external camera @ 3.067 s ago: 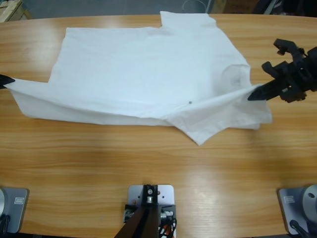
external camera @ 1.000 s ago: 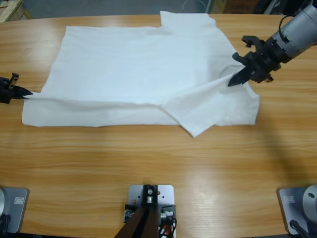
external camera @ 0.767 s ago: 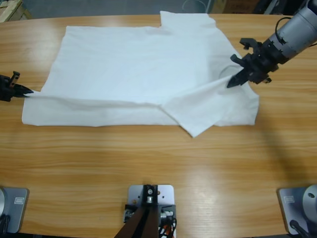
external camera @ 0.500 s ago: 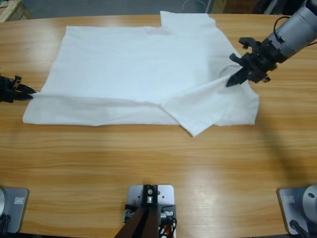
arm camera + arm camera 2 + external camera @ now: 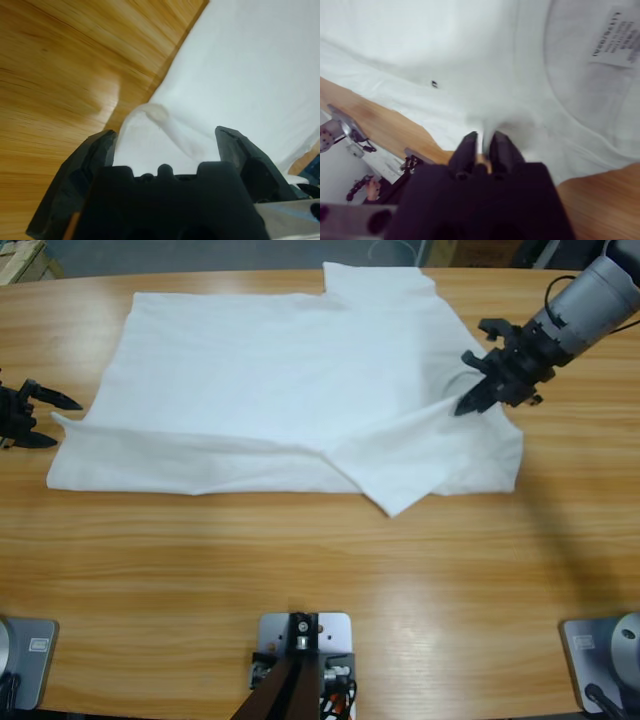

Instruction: Fold clothes

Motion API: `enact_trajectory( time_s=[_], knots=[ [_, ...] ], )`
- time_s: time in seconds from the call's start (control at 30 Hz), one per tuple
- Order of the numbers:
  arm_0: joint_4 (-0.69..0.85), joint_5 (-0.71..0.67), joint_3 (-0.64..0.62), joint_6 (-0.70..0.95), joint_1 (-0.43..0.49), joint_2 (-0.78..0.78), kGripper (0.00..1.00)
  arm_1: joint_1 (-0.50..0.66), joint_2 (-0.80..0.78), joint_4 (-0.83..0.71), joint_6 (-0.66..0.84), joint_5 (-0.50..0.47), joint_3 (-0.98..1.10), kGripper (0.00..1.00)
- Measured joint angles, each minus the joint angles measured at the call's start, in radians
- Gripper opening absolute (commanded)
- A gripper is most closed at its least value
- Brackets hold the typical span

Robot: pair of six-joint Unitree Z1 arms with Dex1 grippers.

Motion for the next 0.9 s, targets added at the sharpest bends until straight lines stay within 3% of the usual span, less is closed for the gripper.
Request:
enact_trajectory(
  time_s=[0.33,0.63,0.9],
  knots=[
    [0.008,0.000,0.000,0.067,0.043,-0.029,0.757,-0.021,-0.095,0.041,0.000,-0.131,-0.073,1.000],
    [0.083,0.007,-0.018,0.145,-0.030,-0.166,0.757,0.373,-0.113,0.086,-0.109,-0.205,-0.147,0.997],
    [0.106,0.031,-0.028,0.163,-0.056,-0.224,0.757,0.561,-0.082,0.131,-0.182,-0.360,-0.228,1.000]
  ],
)
